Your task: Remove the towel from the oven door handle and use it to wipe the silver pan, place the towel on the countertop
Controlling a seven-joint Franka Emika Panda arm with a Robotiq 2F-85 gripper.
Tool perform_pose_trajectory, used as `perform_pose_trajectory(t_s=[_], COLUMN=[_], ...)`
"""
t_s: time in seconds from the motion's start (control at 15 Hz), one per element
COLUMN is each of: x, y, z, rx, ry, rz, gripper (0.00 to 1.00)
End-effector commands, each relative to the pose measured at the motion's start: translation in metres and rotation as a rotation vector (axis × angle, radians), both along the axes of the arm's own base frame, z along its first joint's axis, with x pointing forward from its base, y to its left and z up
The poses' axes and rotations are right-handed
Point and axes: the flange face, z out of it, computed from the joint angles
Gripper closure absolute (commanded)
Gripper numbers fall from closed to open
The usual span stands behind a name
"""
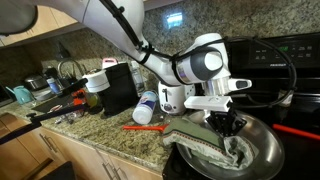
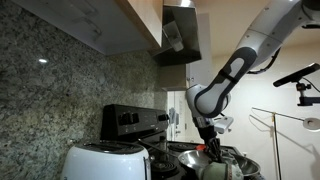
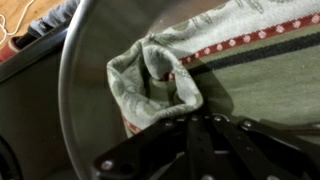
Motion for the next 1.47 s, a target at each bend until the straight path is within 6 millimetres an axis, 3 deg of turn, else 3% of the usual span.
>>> perform_pose_trajectory(t_s=[0.0, 0.53, 0.87, 1.13, 1.4], x=[0.003, -0.005, -0.010, -0.027, -0.061], y=[0.010, 0.074, 0.104, 0.116, 0.114], z=[-0.009, -0.006, -0.001, 0.033, 0.093], rx=[-0.023, -0.179, -0.223, -0.239, -0.247], ry=[0.048, 0.107, 0.133, 0.079, -0.016], rz=[0.053, 0.261, 0.345, 0.390, 0.415], gripper=[0.99, 0.99, 0.99, 0.99, 0.99])
